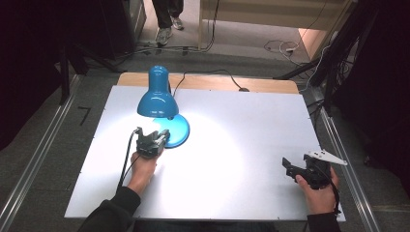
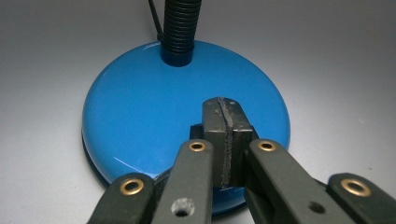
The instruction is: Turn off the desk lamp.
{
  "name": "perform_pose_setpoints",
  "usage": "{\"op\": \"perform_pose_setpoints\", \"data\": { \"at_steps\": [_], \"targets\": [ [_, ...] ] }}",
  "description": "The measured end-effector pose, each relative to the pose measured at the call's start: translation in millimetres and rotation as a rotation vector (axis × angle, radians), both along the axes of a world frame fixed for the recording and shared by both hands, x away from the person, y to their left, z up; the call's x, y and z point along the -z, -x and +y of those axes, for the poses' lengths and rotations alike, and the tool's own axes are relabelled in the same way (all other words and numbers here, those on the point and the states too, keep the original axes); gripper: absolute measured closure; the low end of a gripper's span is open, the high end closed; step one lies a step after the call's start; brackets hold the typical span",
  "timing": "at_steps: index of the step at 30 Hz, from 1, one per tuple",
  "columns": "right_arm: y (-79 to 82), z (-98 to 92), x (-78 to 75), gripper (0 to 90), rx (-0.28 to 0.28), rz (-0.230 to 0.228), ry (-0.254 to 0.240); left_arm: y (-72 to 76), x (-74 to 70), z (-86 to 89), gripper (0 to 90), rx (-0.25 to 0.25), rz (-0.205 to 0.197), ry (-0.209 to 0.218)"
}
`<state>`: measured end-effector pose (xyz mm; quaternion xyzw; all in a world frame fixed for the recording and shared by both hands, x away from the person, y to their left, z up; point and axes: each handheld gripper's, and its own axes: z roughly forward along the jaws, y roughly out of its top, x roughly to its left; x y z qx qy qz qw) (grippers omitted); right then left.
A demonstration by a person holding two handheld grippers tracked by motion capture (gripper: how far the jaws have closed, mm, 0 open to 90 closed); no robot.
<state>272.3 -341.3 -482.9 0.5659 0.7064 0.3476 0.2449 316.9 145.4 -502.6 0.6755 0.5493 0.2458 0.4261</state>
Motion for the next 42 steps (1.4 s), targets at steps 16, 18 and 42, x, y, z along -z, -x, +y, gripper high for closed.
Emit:
{"op": "perform_pose_setpoints", "data": {
  "at_steps": [16, 18, 42],
  "targets": [
    [0.1, 0.4, -0.2, 14.0, -0.001, 0.001, -0.003, -3.9, 0.0, -2.9, 90.0, -0.009, 0.011, -0.013],
    [0.2, 0.9, -0.4, 14.0, -0.001, 0.003, -0.002, -4.5, -0.1, -3.3, 90.0, -0.013, 0.012, -0.006],
    [-0.2, 0.6, -0.8, 14.0, -0.004, -0.006, 0.001, -14.3, -3.0, 3.7, 90.0, -0.047, 0.0, 0.02]
  ]
}}
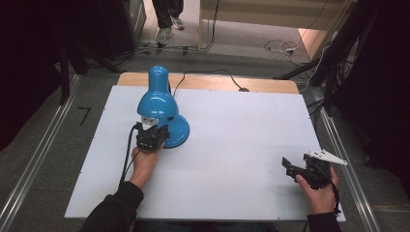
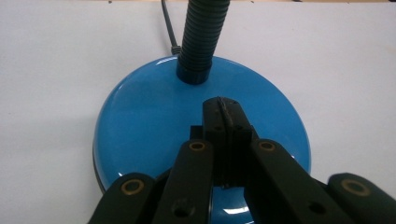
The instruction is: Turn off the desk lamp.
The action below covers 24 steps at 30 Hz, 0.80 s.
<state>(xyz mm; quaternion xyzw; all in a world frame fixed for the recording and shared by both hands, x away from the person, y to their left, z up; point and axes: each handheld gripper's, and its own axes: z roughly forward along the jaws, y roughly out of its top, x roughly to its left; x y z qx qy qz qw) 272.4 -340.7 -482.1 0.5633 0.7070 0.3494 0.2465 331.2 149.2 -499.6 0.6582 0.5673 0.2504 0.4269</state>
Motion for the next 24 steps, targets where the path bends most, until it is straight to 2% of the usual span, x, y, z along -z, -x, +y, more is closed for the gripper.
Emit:
{"op": "perform_pose_setpoints", "data": {
  "at_steps": [4, 7, 15, 24],
  "targets": [
    [0.6, 0.1, -0.5, 14.0, 0.001, 0.0, -0.001, 2.1, -3.7, 2.0, 82.8, -0.013, -0.024, -0.003],
    [0.5, -0.2, -0.3, 14.0, 0.002, 0.001, -0.001, 3.4, -6.4, 3.9, 78.7, -0.016, -0.027, 0.004],
    [0.8, -0.1, -0.6, 14.0, -0.001, 0.0, 0.0, 5.5, -8.6, 4.0, 59.2, -0.012, -0.028, 0.004],
    [1.3, -0.9, -1.2, 14.0, 0.0, -0.003, -0.004, 8.5, -12.1, 7.5, 46.1, 0.001, -0.004, 0.005]
  ]
}}
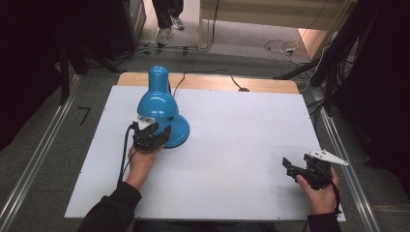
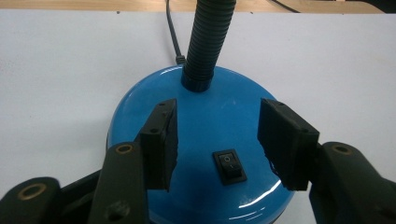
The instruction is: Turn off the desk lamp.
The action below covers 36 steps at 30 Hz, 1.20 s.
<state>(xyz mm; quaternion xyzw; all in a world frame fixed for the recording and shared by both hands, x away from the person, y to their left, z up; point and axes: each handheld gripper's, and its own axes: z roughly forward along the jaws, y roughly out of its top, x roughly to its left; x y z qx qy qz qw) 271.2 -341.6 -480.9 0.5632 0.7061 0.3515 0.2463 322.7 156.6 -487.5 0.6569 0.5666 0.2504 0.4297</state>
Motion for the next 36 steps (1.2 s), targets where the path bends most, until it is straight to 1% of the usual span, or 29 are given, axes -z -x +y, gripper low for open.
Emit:
{"op": "perform_pose_setpoints", "data": {
  "at_steps": [5, 9, 11, 13, 16, 22, 28, 30, 34, 36],
  "targets": [
    [0.4, -0.4, 0.2, 14.0, 0.001, 0.0, 0.001, 3.5, -2.6, 5.2, 38.6, 0.001, 0.001, 0.004],
    [0.8, -0.8, 0.2, 14.0, 0.002, 0.0, 0.001, 5.9, -3.1, 9.0, 36.7, 0.001, 0.002, 0.022],
    [0.9, -0.8, 0.2, 14.0, 0.002, 0.0, 0.001, 7.1, -3.0, 10.1, 35.9, 0.004, 0.009, 0.018],
    [1.0, -1.2, 0.2, 14.0, 0.002, -0.001, 0.002, 8.1, -3.1, 10.5, 32.0, 0.005, 0.013, 0.016],
    [1.3, -1.4, 0.1, 14.0, 0.003, 0.0, 0.001, 10.2, -3.0, 10.5, 31.0, 0.003, 0.011, 0.009],
    [1.8, -2.3, 0.1, 14.0, 0.005, 0.003, -0.002, 16.4, -3.0, 12.8, 25.4, 0.002, 0.016, 0.008],
    [1.7, -3.2, 0.4, 14.0, 0.008, 0.003, -0.004, 22.9, -4.0, 18.7, 25.0, -0.013, 0.005, 0.007],
    [1.8, -3.3, 0.3, 14.0, 0.009, 0.001, -0.004, 23.7, -3.8, 21.0, 23.4, -0.023, 0.006, 0.009],
    [1.9, -3.5, 0.2, 14.0, 0.011, 0.0, -0.004, 26.2, -4.5, 25.8, 23.5, -0.036, 0.0, 0.018],
    [1.9, -3.6, 0.2, 14.0, 0.011, 0.0, -0.004, 28.0, -4.7, 28.7, 23.5, -0.034, 0.002, 0.023]
  ]
}}
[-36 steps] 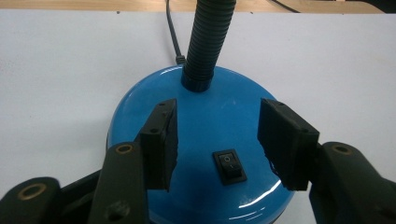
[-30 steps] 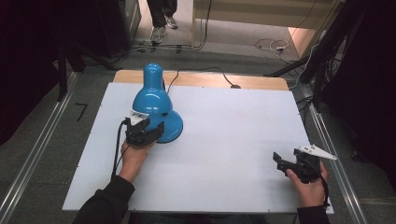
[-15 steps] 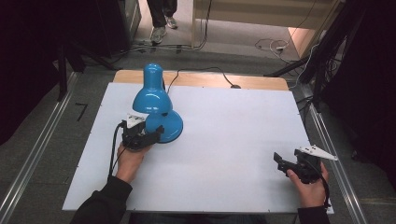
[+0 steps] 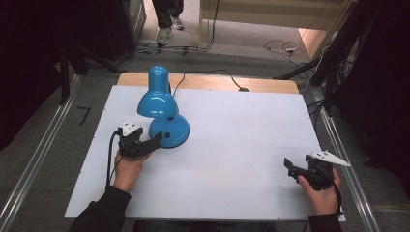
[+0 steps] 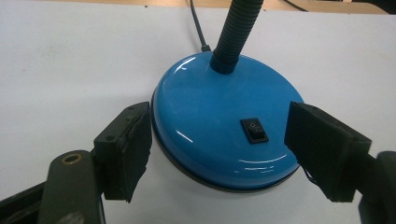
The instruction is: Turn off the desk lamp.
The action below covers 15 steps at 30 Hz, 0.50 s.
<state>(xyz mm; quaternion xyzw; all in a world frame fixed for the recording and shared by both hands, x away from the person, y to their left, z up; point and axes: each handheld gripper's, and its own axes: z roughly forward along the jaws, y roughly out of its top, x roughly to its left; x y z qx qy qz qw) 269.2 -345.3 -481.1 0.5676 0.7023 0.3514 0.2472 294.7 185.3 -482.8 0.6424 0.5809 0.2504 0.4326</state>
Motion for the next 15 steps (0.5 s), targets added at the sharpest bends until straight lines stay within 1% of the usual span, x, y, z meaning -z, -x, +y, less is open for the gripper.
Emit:
{"op": "perform_pose_setpoints", "data": {
  "at_steps": [4, 7, 9, 15],
  "targets": [
    [0.1, -0.1, 0.0, 14.0, 0.0, 0.0, 0.0, 3.7, -0.1, 4.6, 23.4, -0.007, -0.005, 0.003],
    [0.2, -0.2, 0.0, 14.0, 0.0, 0.0, 0.002, 7.0, -0.3, 8.9, 23.2, -0.013, -0.001, -0.003],
    [0.2, -0.1, 0.0, 14.0, 0.0, 0.0, 0.002, 9.2, 0.0, 11.4, 23.2, -0.018, -0.004, 0.007],
    [0.3, -0.1, 0.0, 14.0, 0.001, 0.0, 0.003, 17.5, 0.2, 19.4, 23.1, -0.023, -0.005, 0.006]
  ]
}}
